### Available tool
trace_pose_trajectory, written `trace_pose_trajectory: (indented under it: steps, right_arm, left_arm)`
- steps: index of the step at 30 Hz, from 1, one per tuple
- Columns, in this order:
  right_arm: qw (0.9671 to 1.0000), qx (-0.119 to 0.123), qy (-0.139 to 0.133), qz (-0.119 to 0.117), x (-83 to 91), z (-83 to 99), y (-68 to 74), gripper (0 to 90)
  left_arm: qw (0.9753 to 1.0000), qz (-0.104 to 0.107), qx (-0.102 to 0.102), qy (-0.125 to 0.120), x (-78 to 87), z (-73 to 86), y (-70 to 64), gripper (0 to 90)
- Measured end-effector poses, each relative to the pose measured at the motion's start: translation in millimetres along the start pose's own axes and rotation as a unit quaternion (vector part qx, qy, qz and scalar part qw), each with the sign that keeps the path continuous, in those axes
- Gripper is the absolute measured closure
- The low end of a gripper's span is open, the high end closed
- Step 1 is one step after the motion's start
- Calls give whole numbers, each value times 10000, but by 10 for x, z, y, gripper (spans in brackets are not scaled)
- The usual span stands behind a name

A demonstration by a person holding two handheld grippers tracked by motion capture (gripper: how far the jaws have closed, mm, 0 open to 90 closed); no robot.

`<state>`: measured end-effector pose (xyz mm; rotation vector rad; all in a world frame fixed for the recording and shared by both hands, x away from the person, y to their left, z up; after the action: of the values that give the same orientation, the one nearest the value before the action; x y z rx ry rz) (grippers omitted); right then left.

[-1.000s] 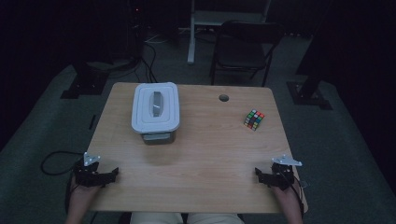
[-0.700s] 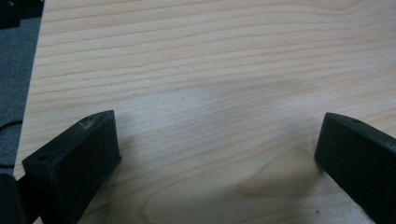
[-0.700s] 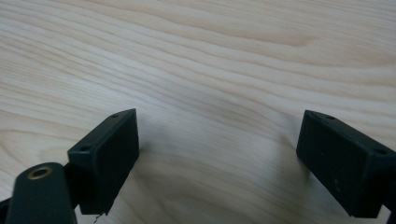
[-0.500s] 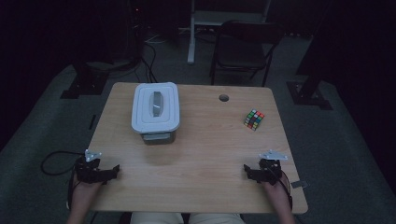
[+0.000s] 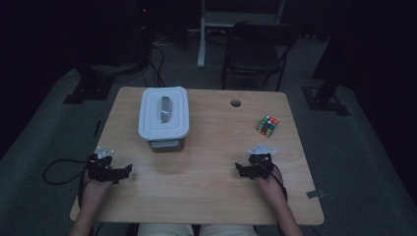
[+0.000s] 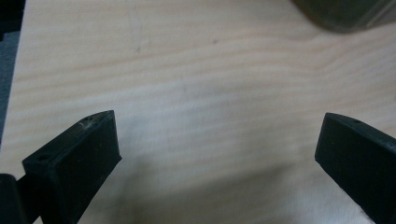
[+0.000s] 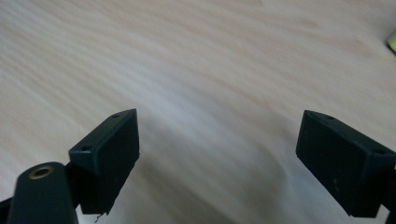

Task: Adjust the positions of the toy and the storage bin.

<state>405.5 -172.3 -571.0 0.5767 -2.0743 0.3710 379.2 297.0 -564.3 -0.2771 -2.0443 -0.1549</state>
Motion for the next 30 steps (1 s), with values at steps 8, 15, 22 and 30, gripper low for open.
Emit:
trace_pose_trajectory:
  steps: [8, 15, 22, 30]
  right_arm:
    - [9998, 129, -102, -105, -223, -366, 172, 135]
    - [9993, 218, -206, -243, -390, -700, 337, 135]
    - [9983, 384, -418, -140, -568, -1078, 469, 139]
    - [9985, 302, -346, -290, -772, -1386, 573, 139]
  left_arm:
    - [10000, 72, -6, -36, -142, -251, 32, 6]
    - [10000, 35, 58, 29, -262, -410, 117, 6]
    - [9999, 54, 14, 108, -436, -574, 144, 6]
    - [10000, 39, -42, 13, -531, -850, 242, 6]
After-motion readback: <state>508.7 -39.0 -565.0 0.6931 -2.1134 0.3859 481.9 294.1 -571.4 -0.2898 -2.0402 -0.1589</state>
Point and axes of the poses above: each handheld gripper's, and its own axes: x roughly backward along the jaws, z roughly out of its underside, y roughly to its left, the point moved 8 cm from there along -x, roughly forward along the jaws, and after that the axes turned 15 degrees about y, right-handed, at the moved point
